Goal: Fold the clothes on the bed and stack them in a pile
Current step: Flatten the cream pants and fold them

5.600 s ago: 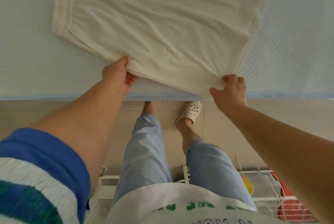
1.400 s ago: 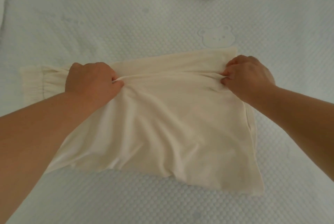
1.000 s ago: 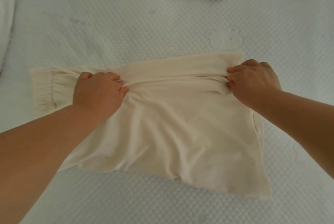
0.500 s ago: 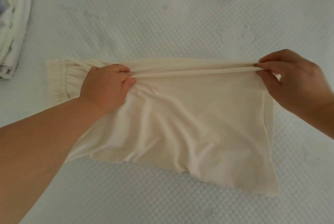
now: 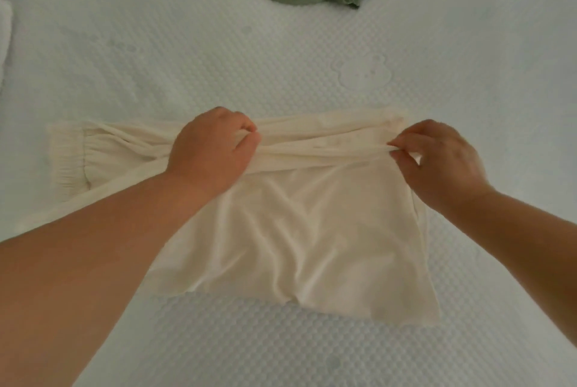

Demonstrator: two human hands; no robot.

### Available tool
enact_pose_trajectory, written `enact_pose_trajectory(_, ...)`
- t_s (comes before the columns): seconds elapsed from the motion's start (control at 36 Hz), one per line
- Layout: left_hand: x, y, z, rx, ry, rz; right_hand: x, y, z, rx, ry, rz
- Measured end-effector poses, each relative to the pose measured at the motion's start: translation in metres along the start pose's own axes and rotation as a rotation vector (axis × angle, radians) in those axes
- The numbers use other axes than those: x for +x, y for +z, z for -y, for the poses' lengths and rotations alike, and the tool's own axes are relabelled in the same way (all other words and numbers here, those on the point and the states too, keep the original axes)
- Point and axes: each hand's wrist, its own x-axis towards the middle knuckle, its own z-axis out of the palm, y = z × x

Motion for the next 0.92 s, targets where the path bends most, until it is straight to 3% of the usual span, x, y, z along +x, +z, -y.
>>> enact_pose_trajectory(0.14,0.044,0.035,-0.074,-0.069,0.131,0.15,-0.016,0.011,-0.011,0.086,0.058,0.063)
enact_pose_trajectory(0.31,0.08,0.078,-0.138,-0.039,0.24,0.28,-0.023,0.019,-0.014,0.176,0.055,0.004)
enact_pose_trajectory(0.44,0.096,0.094,-0.157,0.181,0.269,0.431,-0.028,0.025,-0.021,0.266,0.123,0.027)
enact_pose_trajectory(0.61,0.11,0.079,-0.162,0.336,0.385,0.341,-0.029,0.024,-0.027,0.362,0.179,0.07)
enact_pose_trajectory(0.78,0.107,0.045,-0.161,0.125,0.396,0.299,-0.027,0.008,-0.021,0.42,0.17,0.009)
enact_pose_trajectory(0.92,0.097,0.018,-0.174,-0.15,0.338,0.386,-0.019,-0.022,-0.008,0.482,0.145,-0.098)
